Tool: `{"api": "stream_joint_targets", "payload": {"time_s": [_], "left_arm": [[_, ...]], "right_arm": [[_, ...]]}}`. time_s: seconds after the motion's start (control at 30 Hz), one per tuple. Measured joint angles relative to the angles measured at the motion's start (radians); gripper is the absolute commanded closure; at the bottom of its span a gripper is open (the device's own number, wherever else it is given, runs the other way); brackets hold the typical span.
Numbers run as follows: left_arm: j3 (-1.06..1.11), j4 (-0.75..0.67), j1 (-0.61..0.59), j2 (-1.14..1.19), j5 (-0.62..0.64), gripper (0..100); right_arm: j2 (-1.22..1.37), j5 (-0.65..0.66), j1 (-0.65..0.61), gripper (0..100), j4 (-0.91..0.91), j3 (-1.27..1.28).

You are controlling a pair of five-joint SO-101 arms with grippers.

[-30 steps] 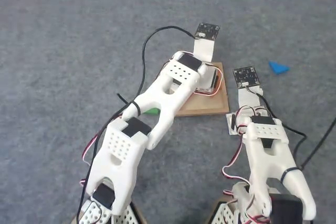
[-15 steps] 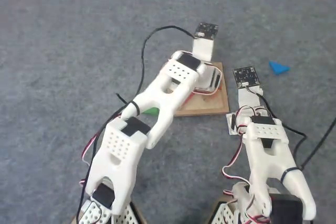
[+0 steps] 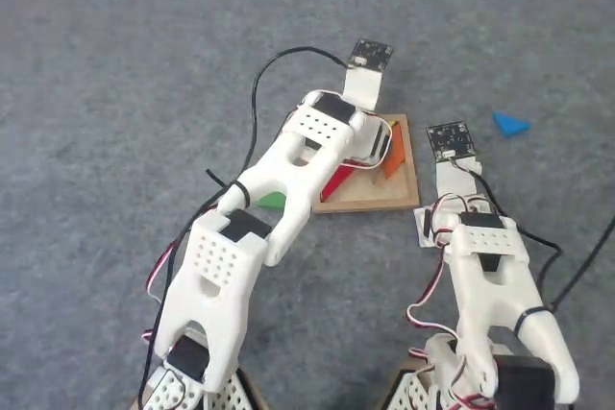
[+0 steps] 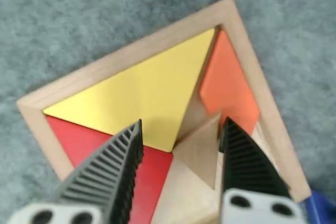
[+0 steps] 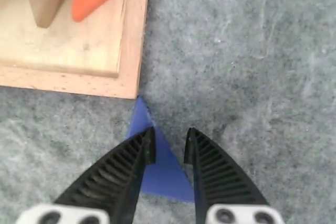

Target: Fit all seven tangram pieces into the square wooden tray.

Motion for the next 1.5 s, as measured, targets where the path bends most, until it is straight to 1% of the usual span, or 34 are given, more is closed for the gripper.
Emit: {"api": "stream_joint_targets", "payload": {"time_s": [0.17,0.47,0.6,0.73,0.83,0.9,1.07,1.17,1.23,1.3,1.4,1.5], "left_arm": [[-0.032,0.000,-0.005,0.000,-0.005,82],[-0.032,0.006,-0.026,0.000,-0.144,82],[-0.051,0.063,-0.005,-0.018,-0.190,82],[-0.034,0.127,0.015,-0.143,-0.203,82],[0.060,0.130,-0.020,-0.285,-0.206,82],[0.166,0.110,-0.063,-0.393,-0.219,82],[0.535,0.028,-0.167,-0.660,-0.222,82],[0.758,0.009,-0.216,-0.792,-0.226,82],[0.870,0.009,-0.261,-0.870,-0.226,82],[0.948,0.000,-0.304,-0.925,-0.226,80],[1.031,-0.038,-0.339,-0.945,-0.222,75],[1.065,-0.087,-0.368,-0.931,-0.226,75]], "right_arm": [[0.000,0.000,0.000,88.3,0.000,0.000],[0.000,0.000,0.000,88.3,0.000,0.000],[0.000,0.000,0.000,88.3,0.000,0.000],[0.000,0.000,0.000,88.3,0.000,0.000],[0.000,0.000,0.000,88.3,0.000,0.000],[0.000,0.000,0.000,88.3,0.000,0.000],[0.000,0.000,0.000,88.3,0.000,0.000],[0.000,0.000,0.000,88.3,0.000,0.000],[0.000,0.000,0.000,88.3,0.000,0.000],[0.000,0.000,0.000,88.3,0.000,0.000],[0.000,0.000,0.000,88.3,0.000,0.000],[0.000,0.000,0.000,88.3,0.000,0.000]]}}
